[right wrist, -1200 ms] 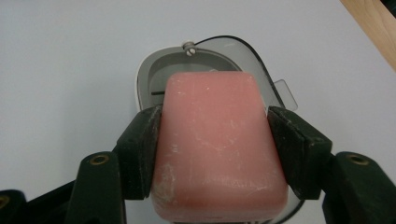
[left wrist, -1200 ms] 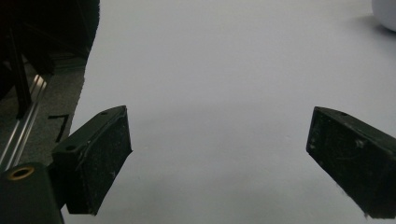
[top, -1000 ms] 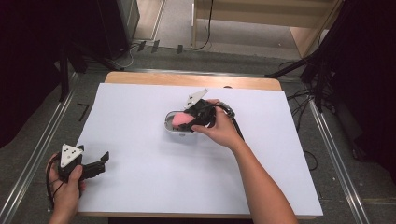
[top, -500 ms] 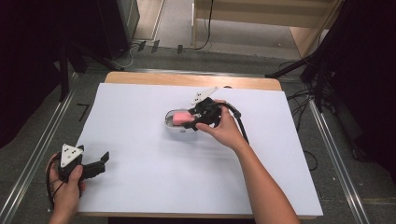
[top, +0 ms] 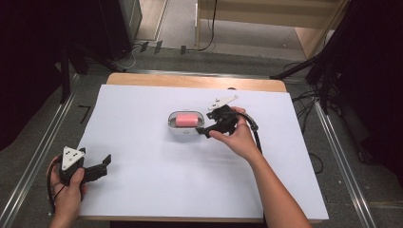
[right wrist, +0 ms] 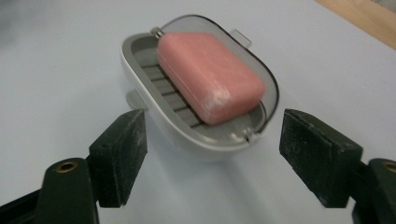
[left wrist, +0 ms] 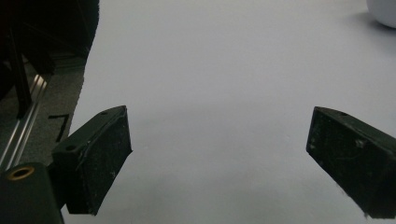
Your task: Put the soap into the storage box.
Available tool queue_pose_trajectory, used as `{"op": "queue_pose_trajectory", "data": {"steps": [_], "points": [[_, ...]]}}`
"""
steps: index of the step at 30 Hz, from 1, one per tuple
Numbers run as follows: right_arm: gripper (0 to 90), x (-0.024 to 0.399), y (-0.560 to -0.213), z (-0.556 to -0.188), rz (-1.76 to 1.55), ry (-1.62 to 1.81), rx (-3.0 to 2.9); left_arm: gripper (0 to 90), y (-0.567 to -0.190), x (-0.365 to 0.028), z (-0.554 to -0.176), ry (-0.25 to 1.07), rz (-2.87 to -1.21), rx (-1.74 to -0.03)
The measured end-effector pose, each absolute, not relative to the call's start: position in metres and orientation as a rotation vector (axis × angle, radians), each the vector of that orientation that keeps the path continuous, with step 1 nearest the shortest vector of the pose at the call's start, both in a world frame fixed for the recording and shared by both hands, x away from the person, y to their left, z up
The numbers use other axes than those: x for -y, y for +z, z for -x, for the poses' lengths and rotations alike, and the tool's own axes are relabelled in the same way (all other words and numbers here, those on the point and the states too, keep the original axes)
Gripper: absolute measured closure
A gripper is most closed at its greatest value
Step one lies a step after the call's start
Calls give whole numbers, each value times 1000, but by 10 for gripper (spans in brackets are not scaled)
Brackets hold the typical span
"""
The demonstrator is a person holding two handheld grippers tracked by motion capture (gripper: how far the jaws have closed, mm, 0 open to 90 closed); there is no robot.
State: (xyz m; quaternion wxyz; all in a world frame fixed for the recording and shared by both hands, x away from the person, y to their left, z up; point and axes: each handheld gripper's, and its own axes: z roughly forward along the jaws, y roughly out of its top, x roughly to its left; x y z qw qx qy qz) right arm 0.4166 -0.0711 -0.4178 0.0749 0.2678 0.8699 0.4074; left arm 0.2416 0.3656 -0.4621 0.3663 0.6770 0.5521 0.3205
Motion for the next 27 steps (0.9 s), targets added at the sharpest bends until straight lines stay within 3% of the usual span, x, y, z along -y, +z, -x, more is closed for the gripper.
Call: {"op": "queue_pose_trajectory", "data": {"steps": [5,15,20,27], "points": [[141,89,-424,-403,-892,1177,-2575,70,-462,-366,-242,823,-1740,-1419],[128,116,-432,-385,-956,1137,-2470,70,-462,-366,-242,822,-1739,-1420],[39,128,-434,-375,-992,1141,-2443,70,-462,-366,-242,823,-1739,-1421],[0,145,-439,-362,-1028,1149,-2401,70,-462,-366,-242,825,-1740,-1422]]}}
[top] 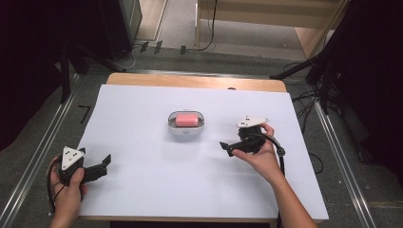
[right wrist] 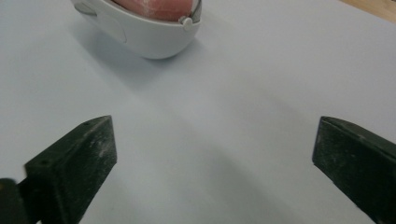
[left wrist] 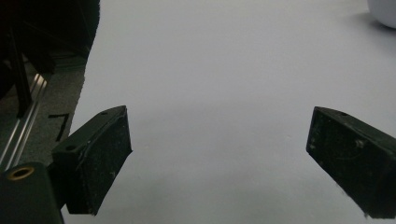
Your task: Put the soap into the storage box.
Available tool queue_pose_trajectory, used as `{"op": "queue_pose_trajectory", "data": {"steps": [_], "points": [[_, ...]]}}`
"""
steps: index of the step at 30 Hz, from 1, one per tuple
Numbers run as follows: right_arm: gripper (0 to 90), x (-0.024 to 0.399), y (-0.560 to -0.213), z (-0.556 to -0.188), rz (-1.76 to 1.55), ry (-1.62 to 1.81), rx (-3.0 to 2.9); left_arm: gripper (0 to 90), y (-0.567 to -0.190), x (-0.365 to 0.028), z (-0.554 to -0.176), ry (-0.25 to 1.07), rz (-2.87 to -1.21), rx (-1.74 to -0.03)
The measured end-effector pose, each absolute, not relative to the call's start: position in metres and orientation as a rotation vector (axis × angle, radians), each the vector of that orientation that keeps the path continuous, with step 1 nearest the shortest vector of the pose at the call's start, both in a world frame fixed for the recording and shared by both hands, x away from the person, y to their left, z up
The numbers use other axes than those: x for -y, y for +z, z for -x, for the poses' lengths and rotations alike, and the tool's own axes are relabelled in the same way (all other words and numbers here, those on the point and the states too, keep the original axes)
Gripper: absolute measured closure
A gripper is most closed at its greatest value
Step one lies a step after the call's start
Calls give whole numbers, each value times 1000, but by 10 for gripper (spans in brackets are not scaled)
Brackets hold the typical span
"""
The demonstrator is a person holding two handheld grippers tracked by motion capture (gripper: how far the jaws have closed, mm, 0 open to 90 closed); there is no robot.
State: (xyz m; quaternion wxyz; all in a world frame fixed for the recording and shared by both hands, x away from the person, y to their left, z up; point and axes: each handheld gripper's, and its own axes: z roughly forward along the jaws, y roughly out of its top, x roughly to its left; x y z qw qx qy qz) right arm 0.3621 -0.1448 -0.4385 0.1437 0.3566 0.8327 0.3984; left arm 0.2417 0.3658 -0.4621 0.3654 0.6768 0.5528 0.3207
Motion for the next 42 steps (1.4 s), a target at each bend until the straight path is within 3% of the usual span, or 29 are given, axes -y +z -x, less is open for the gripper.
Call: {"op": "queue_pose_trajectory", "data": {"steps": [42], "points": [[0,235,-480,-297,-1243,1136,-2262,70,-462,-365,-242,833,-1739,-1424]]}}
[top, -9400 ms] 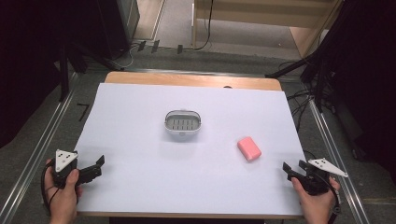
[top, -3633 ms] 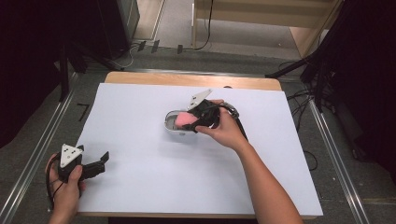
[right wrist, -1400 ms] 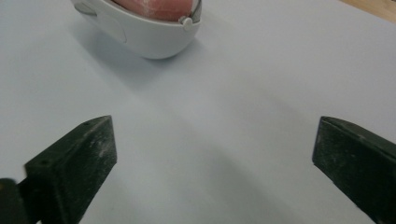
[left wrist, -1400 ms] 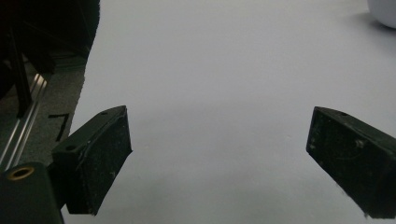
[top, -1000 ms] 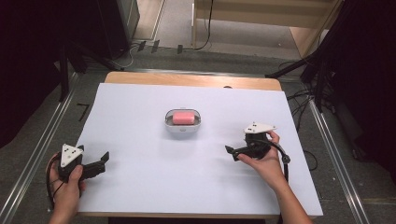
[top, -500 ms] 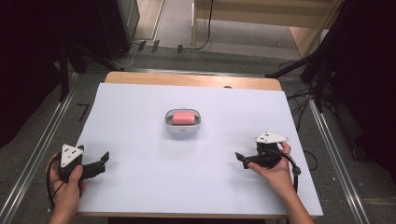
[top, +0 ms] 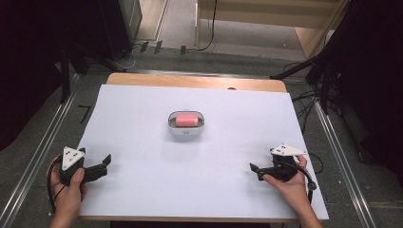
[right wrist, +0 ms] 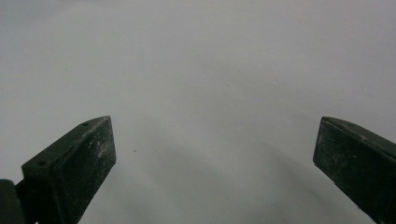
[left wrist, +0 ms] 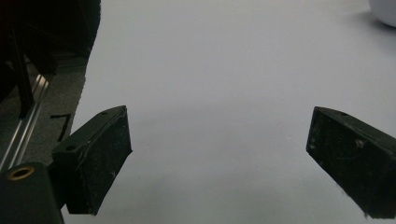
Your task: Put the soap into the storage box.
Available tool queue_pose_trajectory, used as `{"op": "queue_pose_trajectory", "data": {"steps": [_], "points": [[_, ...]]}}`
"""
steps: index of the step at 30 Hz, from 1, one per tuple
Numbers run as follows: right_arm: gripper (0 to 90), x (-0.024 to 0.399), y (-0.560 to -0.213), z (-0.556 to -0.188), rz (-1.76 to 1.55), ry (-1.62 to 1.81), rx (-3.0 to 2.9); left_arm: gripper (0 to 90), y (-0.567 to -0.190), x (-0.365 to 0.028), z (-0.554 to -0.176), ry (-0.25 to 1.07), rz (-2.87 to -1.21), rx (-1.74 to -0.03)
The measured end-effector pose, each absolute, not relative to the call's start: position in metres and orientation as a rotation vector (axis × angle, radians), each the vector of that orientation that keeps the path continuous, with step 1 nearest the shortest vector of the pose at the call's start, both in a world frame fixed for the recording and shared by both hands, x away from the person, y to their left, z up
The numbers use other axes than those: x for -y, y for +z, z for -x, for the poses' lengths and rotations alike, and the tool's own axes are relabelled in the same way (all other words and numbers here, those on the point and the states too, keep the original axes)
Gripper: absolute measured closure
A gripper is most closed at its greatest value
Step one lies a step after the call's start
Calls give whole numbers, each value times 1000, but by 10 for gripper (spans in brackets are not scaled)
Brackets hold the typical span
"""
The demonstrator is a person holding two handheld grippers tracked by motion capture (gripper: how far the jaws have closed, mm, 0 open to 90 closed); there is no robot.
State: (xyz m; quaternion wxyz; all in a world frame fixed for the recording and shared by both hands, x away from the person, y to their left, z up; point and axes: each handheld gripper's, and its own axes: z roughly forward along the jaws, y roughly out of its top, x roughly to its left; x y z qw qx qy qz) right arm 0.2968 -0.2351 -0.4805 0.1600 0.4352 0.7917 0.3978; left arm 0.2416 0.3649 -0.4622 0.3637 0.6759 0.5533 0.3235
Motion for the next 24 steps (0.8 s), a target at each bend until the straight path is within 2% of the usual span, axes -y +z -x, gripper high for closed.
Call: {"op": "queue_pose_trajectory", "data": {"steps": [24], "points": [[0,280,-483,-276,-1321,1148,-2173,70,-462,-365,-241,836,-1739,-1422]]}}
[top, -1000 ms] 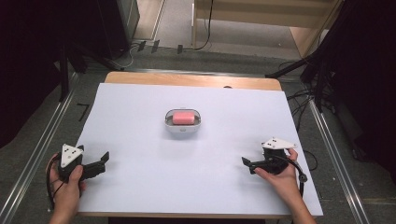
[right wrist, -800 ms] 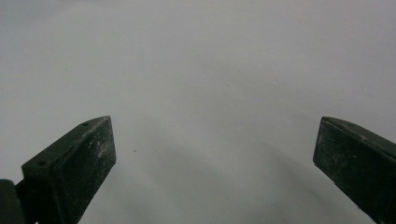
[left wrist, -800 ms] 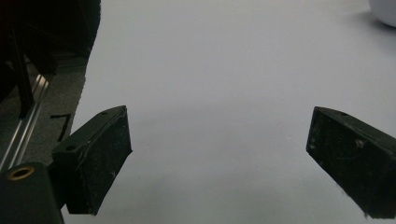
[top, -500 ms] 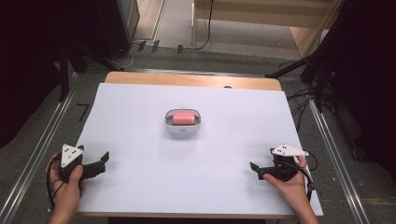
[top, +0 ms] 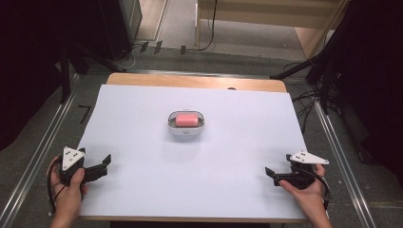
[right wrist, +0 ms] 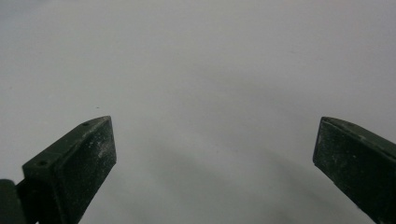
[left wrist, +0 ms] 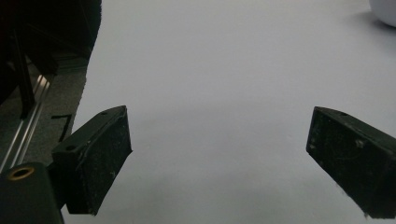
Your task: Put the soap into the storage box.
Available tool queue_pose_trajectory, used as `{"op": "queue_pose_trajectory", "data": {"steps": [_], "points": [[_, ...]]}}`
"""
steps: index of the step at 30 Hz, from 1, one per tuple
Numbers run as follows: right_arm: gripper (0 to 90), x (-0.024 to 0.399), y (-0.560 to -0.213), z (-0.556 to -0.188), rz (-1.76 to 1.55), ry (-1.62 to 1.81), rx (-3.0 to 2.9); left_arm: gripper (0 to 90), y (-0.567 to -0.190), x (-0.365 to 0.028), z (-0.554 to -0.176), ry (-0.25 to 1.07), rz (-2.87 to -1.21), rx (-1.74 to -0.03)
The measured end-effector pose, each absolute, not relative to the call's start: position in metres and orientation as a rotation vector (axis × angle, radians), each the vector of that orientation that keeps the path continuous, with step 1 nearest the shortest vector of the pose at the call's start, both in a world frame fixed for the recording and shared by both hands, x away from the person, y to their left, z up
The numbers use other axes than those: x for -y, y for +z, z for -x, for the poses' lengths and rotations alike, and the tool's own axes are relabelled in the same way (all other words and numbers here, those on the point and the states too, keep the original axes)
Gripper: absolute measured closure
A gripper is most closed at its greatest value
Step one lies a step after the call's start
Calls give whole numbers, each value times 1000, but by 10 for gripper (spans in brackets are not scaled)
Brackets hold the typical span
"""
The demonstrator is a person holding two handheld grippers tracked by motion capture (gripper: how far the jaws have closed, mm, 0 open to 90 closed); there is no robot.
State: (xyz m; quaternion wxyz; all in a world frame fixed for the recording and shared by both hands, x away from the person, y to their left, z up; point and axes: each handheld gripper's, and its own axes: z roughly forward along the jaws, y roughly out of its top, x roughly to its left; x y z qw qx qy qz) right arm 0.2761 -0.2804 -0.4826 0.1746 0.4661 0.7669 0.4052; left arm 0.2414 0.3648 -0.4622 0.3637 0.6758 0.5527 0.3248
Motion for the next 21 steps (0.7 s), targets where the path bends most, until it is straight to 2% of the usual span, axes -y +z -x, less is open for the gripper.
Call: {"op": "queue_pose_trajectory", "data": {"steps": [21], "points": [[6,321,-484,-261,-1408,1175,-2047,70,-462,-365,-240,839,-1734,-1410]]}}
